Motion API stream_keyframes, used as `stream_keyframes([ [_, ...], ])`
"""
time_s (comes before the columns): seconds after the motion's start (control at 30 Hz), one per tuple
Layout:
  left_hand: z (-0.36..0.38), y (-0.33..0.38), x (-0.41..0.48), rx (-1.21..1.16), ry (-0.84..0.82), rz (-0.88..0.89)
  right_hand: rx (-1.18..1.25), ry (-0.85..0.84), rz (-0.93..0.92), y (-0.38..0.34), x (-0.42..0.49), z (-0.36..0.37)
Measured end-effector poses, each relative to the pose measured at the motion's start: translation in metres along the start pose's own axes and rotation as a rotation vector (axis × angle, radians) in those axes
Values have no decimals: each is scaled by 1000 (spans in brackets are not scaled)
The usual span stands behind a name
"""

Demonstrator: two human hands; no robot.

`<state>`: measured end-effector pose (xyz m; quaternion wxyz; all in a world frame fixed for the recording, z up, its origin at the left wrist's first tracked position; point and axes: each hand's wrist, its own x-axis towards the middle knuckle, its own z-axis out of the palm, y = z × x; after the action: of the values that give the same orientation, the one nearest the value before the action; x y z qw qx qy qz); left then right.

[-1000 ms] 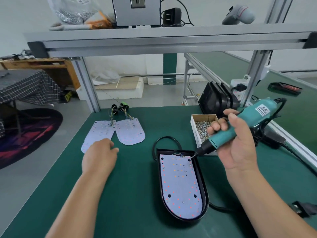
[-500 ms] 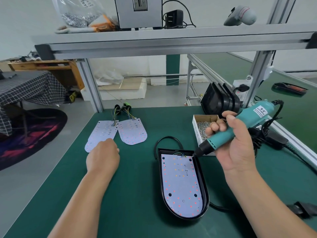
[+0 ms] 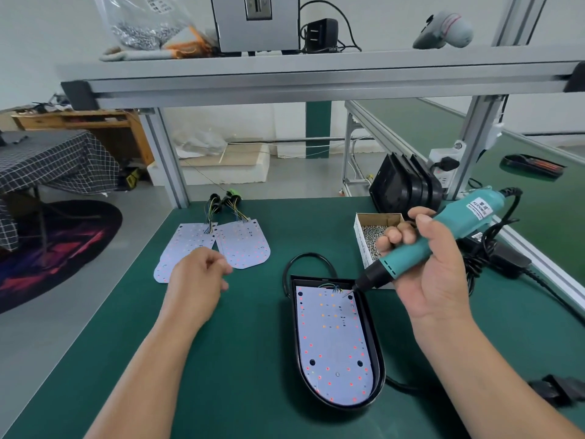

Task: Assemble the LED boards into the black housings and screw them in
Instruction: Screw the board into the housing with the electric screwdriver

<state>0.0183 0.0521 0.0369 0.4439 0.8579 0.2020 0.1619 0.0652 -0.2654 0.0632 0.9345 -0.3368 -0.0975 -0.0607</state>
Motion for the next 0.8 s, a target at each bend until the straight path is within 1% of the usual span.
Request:
stream_keyframes([
  [0.03,2,11,-7,-194,-56,15,17,-3,-3,-1,0,2],
  [0.1,10,29,-23,-421,-219,64,53,-13,-12,-3,-2,6],
  [0.17,22,43,-42,-557,-378,100,93,-30,-21,-7,-6,12],
  [0.23,28,50,-58,-628,-483,129,133,-55,-31,-10,-10,18],
  [0.33,30,57,-70,-656,-534,185,178,-102,-50,-15,-16,28],
  [0.47,33,63,-79,-587,-568,220,192,-118,-64,-15,-23,35],
  [0.8,32,66,-83,-579,-572,202,128,-84,-47,-9,-24,33],
])
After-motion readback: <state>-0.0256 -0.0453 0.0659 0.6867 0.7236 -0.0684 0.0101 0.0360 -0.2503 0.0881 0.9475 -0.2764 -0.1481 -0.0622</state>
